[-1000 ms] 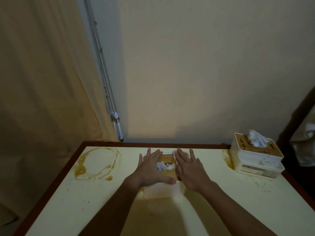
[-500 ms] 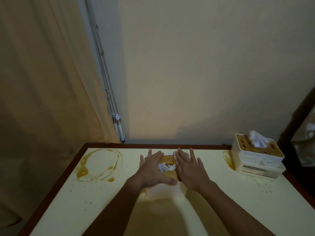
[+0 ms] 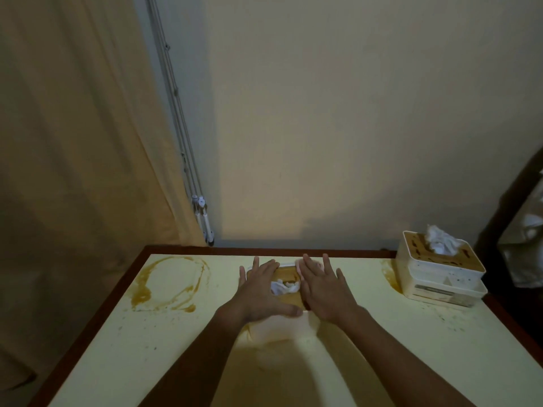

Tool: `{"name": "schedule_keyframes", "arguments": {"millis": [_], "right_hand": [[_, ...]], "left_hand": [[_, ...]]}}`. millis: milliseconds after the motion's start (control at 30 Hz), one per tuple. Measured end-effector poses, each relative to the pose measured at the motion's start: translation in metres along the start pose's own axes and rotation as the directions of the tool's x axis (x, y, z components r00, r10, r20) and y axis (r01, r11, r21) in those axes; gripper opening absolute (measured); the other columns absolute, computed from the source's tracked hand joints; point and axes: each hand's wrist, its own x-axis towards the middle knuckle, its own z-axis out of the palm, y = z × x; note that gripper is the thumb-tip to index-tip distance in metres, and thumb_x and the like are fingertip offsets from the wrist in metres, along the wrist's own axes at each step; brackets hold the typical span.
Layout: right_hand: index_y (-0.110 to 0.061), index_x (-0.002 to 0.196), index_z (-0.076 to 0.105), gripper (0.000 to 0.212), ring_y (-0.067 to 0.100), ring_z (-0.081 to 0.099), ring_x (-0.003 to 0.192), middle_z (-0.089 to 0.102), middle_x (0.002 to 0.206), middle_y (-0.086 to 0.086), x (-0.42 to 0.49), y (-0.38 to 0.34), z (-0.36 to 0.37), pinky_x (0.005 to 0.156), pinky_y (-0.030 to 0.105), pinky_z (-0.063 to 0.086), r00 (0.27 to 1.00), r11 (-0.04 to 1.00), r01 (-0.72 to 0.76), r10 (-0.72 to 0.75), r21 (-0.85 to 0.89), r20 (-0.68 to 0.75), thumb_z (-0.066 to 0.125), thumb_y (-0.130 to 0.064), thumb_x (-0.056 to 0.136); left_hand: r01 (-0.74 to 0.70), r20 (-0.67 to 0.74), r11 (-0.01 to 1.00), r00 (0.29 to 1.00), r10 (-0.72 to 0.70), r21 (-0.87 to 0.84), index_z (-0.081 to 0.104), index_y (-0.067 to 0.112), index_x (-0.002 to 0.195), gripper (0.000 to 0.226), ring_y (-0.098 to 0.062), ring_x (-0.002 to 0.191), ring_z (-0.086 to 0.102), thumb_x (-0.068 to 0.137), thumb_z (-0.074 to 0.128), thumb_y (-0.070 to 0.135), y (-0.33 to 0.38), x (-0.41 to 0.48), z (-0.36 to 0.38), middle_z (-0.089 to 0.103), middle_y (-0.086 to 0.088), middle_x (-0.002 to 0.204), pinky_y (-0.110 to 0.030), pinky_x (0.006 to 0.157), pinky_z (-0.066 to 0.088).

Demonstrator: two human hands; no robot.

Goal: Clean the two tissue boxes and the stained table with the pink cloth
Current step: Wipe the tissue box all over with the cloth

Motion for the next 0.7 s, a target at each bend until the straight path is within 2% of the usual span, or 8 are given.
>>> {"name": "schedule_keyframes", "arguments": {"millis": [167, 333, 400, 467, 533, 567, 633, 700], "right_hand": [[-0.022, 0.163, 0.004, 0.056, 0.035, 0.000, 0.156, -0.001, 0.170, -0.005, -0.016, -0.001, 0.005, 0.121, 0.047, 0.026, 1.000, 0.998, 0.021, -0.021, 0.051, -0.007, 0.019, -0.034, 0.111], [-0.026, 0.162, 0.012, 0.056, 0.029, 0.039, 0.136, 0.013, 0.169, -0.008, -0.037, 0.004, 0.010, 0.107, 0.041, 0.043, 0.997, 0.997, 0.042, -0.038, 0.064, -0.070, 0.028, -0.031, 0.109], [-0.025, 0.161, 0.013, 0.059, 0.033, 0.044, 0.133, 0.011, 0.169, -0.003, -0.019, 0.012, 0.008, 0.104, 0.043, 0.044, 0.997, 0.998, 0.061, -0.060, 0.014, -0.058, 0.034, -0.028, 0.106], [-0.021, 0.156, 0.029, 0.055, 0.037, 0.045, 0.137, 0.020, 0.167, 0.007, 0.002, 0.016, -0.001, 0.106, 0.043, 0.043, 0.997, 0.997, 0.071, -0.071, 0.009, -0.043, 0.040, -0.022, 0.102], [-0.016, 0.125, 0.060, 0.032, 0.037, 0.057, 0.124, 0.053, 0.146, 0.012, 0.018, 0.017, -0.014, 0.095, 0.037, 0.046, 0.982, 0.991, 0.097, -0.080, 0.091, -0.173, 0.046, -0.012, 0.097], [-0.014, 0.108, 0.064, 0.023, 0.036, 0.062, 0.113, 0.065, 0.126, 0.011, 0.023, 0.017, -0.020, 0.086, 0.036, 0.046, 0.965, 0.986, 0.103, -0.067, 0.131, -0.252, 0.047, -0.008, 0.094], [-0.011, 0.100, 0.066, 0.021, 0.034, 0.064, 0.100, 0.070, 0.107, 0.010, 0.029, 0.017, -0.030, 0.080, 0.036, 0.046, 0.951, 0.968, 0.099, -0.024, 0.230, -0.310, 0.046, -0.008, 0.096], [-0.009, 0.101, 0.068, 0.025, 0.032, 0.063, 0.101, 0.071, 0.109, 0.012, 0.029, 0.016, -0.035, 0.082, 0.036, 0.047, 0.972, 0.962, 0.090, -0.028, 0.258, -0.235, 0.044, -0.015, 0.102]], "left_hand": [[-0.004, 0.007, 1.000, 1.000, 0.004, -0.005, 0.017, 0.022, 0.154, 0.122, -0.017, 0.149, -0.016, 0.058, 0.075, 0.072, -0.001, 0.000, -0.001, 0.011, 0.006, 0.163, -0.049, 0.117, -0.018], [-0.003, 0.025, 1.000, 1.000, 0.003, -0.006, 0.017, 0.023, 0.154, 0.122, -0.017, 0.149, -0.017, 0.059, 0.076, 0.071, 0.000, 0.001, -0.002, 0.010, 0.005, 0.164, -0.050, 0.117, -0.018], [0.002, 0.033, 1.000, 0.999, -0.002, -0.002, 0.017, 0.023, 0.154, 0.121, -0.018, 0.149, -0.016, 0.059, 0.076, 0.070, 0.001, 0.001, -0.003, 0.010, 0.005, 0.163, -0.050, 0.117, -0.017], [0.009, 0.042, 1.000, 0.999, -0.009, 0.008, 0.016, 0.024, 0.154, 0.121, -0.020, 0.149, -0.016, 0.060, 0.076, 0.070, 0.002, 0.001, -0.005, 0.010, 0.004, 0.164, -0.051, 0.117, -0.016], [0.011, 0.052, 1.000, 0.999, -0.012, 0.018, 0.014, 0.024, 0.155, 0.122, -0.020, 0.149, -0.017, 0.061, 0.076, 0.070, 0.001, 0.001, -0.005, 0.006, 0.004, 0.164, -0.051, 0.117, -0.016], [0.008, 0.057, 1.000, 0.998, -0.009, 0.015, 0.013, 0.024, 0.155, 0.123, -0.019, 0.149, -0.019, 0.060, 0.076, 0.071, 0.001, 0.000, -0.006, 0.003, 0.005, 0.165, -0.051, 0.117, -0.017], [-0.005, 0.055, 1.000, 0.998, 0.005, 0.004, 0.006, 0.026, 0.156, 0.129, -0.017, 0.147, -0.025, 0.058, 0.077, 0.071, 0.000, 0.000, -0.007, -0.007, 0.007, 0.164, -0.051, 0.118, -0.016], [-0.033, 0.039, 0.999, 0.999, 0.032, 0.031, -0.005, 0.032, 0.155, 0.138, -0.017, 0.143, -0.032, 0.054, 0.078, 0.074, -0.002, -0.002, -0.008, -0.020, 0.008, 0.162, -0.051, 0.118, -0.015]]}}
